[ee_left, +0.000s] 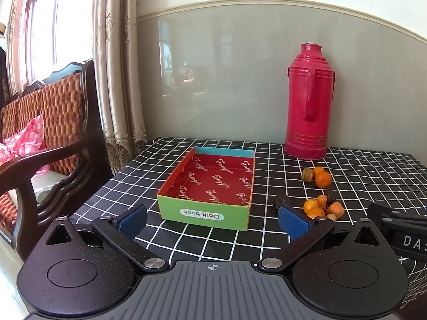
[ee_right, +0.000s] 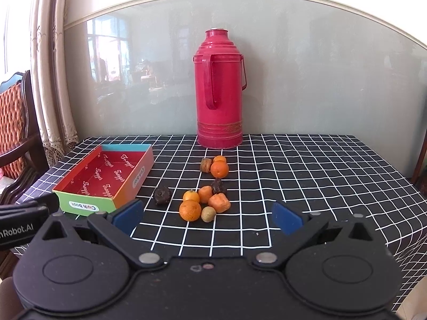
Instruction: Organize fruits
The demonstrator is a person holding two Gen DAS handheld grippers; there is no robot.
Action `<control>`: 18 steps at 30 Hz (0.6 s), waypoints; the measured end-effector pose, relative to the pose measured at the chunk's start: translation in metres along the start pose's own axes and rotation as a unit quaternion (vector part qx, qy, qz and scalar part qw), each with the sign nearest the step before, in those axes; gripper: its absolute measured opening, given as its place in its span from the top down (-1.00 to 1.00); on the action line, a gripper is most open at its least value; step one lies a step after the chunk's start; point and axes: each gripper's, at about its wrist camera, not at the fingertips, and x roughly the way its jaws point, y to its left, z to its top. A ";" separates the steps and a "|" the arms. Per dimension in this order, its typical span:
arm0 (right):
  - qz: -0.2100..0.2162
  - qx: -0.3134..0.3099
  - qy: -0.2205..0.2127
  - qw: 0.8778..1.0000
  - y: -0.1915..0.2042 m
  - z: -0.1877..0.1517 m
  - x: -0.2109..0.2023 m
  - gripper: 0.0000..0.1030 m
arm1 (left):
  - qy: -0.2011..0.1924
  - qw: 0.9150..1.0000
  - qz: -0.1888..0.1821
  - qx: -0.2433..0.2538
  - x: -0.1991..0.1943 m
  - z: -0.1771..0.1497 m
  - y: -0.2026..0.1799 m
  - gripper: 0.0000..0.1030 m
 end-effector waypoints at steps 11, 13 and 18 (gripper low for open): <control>-0.001 -0.002 0.000 1.000 0.002 0.000 -0.001 -0.89 | -0.002 1.000 -0.001 0.003 0.000 0.002 -0.001 -1.00; -0.002 -0.001 -0.001 1.000 0.001 0.000 -0.001 -0.89 | -0.003 1.000 -0.001 0.004 0.000 0.002 -0.002 -1.00; -0.006 0.003 -0.001 1.000 -0.002 -0.001 0.000 -0.89 | -0.008 1.000 -0.002 0.012 0.000 0.002 -0.005 -1.00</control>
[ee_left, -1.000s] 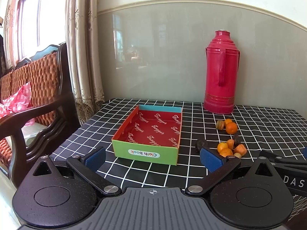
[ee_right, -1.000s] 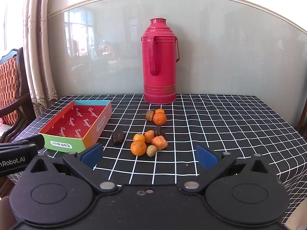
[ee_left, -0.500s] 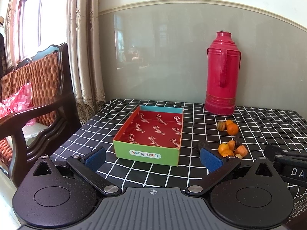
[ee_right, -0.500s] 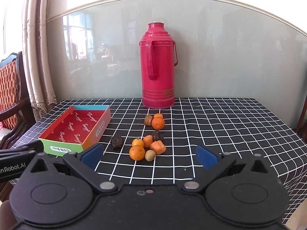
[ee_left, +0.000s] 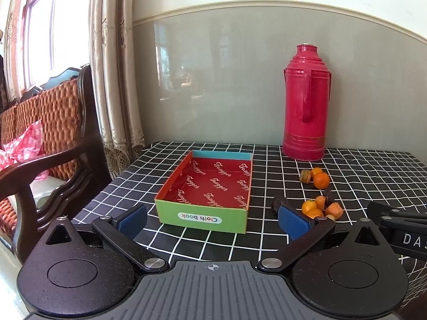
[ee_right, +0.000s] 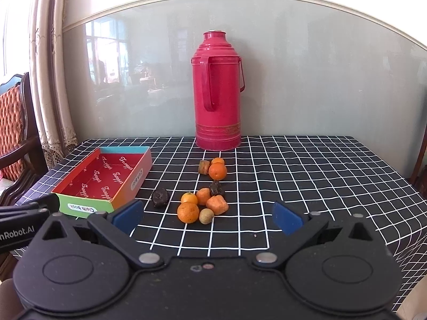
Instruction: Organize fruits
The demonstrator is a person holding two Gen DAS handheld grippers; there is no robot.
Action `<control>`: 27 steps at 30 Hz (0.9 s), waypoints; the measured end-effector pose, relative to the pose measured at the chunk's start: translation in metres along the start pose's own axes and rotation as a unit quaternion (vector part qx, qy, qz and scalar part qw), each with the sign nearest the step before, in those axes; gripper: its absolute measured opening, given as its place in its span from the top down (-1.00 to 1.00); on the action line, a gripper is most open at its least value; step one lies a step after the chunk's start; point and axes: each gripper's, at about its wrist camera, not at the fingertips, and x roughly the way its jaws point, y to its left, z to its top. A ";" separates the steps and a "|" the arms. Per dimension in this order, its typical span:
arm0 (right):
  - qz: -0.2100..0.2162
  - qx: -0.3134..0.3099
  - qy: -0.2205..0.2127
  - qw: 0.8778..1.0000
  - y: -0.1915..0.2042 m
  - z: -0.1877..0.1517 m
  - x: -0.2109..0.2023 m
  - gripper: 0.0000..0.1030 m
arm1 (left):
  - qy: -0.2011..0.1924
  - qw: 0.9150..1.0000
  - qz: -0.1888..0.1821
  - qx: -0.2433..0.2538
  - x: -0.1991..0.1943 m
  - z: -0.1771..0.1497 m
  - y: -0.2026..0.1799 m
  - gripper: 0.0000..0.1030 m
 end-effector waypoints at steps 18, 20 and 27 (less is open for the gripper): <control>-0.082 0.064 -0.015 0.995 -0.069 -0.017 0.022 -0.89 | -0.013 0.995 -0.052 0.087 0.027 -0.016 -0.049 -1.00; -0.092 0.068 -0.015 0.993 -0.075 -0.021 0.027 -0.89 | -0.011 0.993 -0.066 0.102 0.035 -0.022 -0.060 -1.00; -0.108 0.078 -0.044 0.990 -0.090 -0.028 0.046 -0.89 | -0.005 0.982 -0.123 0.144 0.073 -0.034 -0.099 -0.99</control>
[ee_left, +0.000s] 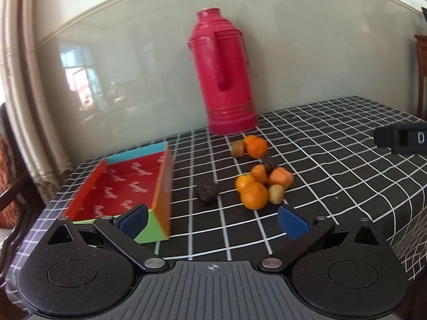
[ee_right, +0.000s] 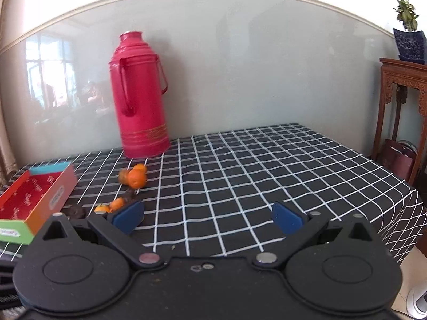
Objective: Organize fruits
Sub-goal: 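Reach the left gripper to the fruit pile and grasp a mandarin orange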
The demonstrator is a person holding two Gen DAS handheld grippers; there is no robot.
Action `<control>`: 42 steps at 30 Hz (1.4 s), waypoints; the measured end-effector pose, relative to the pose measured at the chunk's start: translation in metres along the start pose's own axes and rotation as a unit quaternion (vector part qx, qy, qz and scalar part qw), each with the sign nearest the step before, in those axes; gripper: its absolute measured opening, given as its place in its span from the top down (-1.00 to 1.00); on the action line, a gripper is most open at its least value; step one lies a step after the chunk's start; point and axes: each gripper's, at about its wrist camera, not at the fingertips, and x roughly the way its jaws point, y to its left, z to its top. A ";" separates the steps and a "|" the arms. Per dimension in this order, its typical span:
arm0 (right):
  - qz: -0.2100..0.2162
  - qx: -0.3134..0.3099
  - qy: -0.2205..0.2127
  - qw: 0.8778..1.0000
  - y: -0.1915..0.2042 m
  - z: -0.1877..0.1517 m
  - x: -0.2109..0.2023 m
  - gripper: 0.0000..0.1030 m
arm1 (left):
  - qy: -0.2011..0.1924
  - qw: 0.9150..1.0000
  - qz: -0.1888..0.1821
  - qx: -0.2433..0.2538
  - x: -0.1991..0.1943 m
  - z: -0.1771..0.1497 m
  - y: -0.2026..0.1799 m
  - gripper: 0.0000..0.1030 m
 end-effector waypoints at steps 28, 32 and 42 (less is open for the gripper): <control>-0.033 0.041 -0.026 0.998 -0.016 -0.016 0.060 -0.89 | 0.038 0.993 -0.098 -0.051 0.103 -0.007 -0.014 0.09; -0.027 0.045 -0.017 0.998 -0.015 -0.019 0.065 -0.89 | 0.040 0.993 -0.103 -0.043 0.106 -0.009 -0.021 0.14; -0.021 0.040 -0.005 0.999 -0.012 -0.023 0.072 -0.89 | 0.026 0.994 -0.084 -0.062 0.107 -0.010 -0.015 0.33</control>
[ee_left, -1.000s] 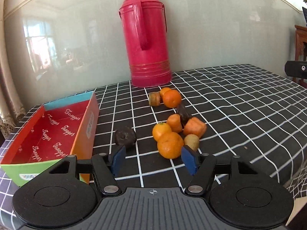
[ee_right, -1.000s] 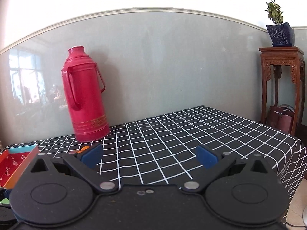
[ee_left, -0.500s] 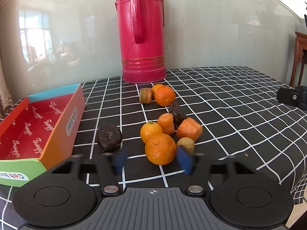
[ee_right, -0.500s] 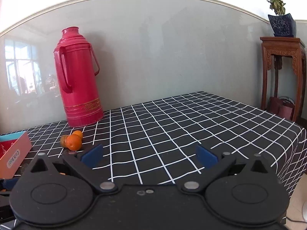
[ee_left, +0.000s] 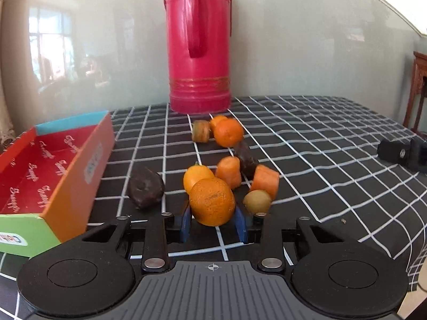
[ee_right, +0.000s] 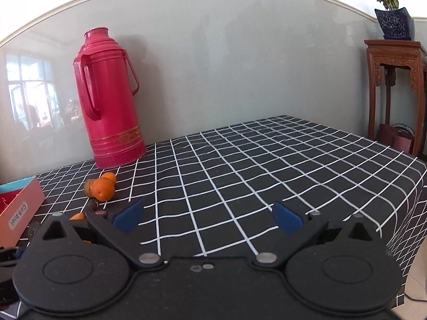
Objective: Organize fruits
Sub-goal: 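Reach the left gripper to the fruit pile and grasp a mandarin orange, then carry the mandarin into the red box and release with left while right grasps a small tan fruit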
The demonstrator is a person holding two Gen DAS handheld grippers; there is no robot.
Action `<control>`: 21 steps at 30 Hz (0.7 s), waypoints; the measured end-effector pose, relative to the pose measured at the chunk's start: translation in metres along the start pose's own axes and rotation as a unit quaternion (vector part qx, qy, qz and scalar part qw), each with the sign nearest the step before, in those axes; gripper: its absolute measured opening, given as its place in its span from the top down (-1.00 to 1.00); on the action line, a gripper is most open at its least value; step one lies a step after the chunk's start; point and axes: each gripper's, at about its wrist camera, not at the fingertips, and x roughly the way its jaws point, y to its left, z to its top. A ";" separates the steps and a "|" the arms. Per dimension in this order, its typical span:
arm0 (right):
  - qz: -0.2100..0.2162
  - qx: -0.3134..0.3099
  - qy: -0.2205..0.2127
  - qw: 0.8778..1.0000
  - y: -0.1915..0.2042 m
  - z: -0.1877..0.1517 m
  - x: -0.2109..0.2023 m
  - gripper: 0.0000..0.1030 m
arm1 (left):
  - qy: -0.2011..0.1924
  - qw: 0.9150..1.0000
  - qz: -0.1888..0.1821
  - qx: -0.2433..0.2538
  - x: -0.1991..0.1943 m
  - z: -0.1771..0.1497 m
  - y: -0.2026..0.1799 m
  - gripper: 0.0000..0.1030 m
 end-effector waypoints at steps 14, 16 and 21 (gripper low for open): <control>0.031 -0.027 0.016 0.999 0.024 -0.009 0.000 -0.89 | -0.047 0.978 0.193 -0.062 -0.029 0.023 0.084 0.33; 0.039 -0.032 0.018 0.999 0.030 -0.010 0.001 -0.89 | -0.025 0.970 0.222 -0.095 -0.025 0.022 0.109 0.33; 0.062 -0.052 0.022 0.996 0.049 -0.014 0.001 -0.89 | 0.009 0.951 0.273 -0.146 -0.020 0.019 0.151 0.33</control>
